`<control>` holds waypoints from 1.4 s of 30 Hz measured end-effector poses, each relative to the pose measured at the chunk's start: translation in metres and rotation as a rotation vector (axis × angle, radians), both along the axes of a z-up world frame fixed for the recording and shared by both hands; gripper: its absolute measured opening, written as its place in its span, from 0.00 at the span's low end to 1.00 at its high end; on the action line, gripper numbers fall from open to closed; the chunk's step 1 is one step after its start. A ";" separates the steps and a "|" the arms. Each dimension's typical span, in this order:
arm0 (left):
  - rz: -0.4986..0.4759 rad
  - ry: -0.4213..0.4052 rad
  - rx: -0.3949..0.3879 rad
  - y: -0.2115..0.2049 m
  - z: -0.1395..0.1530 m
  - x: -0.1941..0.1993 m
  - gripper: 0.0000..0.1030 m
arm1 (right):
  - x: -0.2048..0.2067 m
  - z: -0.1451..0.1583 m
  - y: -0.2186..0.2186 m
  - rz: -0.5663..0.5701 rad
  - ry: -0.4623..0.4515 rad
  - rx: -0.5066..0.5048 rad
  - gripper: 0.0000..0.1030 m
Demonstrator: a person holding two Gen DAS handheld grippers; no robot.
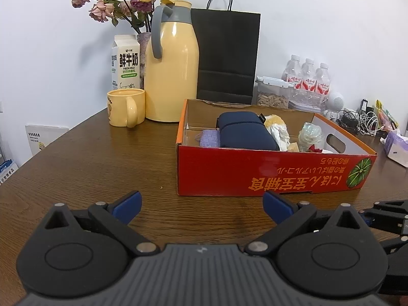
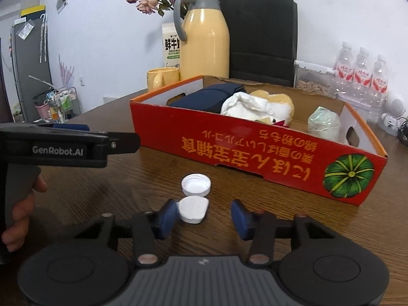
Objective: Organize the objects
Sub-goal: 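Grasp a small white cap with the right tool, then grasp the last white cap with the left tool while the right holds its cap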
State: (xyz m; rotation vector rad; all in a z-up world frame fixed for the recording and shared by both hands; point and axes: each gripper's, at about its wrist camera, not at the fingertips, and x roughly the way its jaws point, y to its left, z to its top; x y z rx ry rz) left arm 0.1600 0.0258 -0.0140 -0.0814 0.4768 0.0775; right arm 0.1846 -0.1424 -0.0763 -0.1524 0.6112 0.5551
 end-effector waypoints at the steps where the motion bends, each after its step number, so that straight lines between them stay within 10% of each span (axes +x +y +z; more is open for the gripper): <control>1: 0.000 0.000 0.000 0.000 0.000 0.000 1.00 | 0.001 -0.001 0.001 0.002 0.007 0.000 0.34; 33: -0.136 0.141 0.031 -0.062 -0.016 0.039 0.99 | 0.005 0.015 -0.074 -0.236 -0.120 0.078 0.27; 40: -0.155 0.190 0.037 -0.077 -0.023 0.047 0.72 | 0.005 0.013 -0.079 -0.240 -0.127 0.081 0.27; 42: -0.152 0.190 0.043 -0.079 -0.024 0.047 0.45 | 0.004 0.013 -0.078 -0.234 -0.130 0.079 0.26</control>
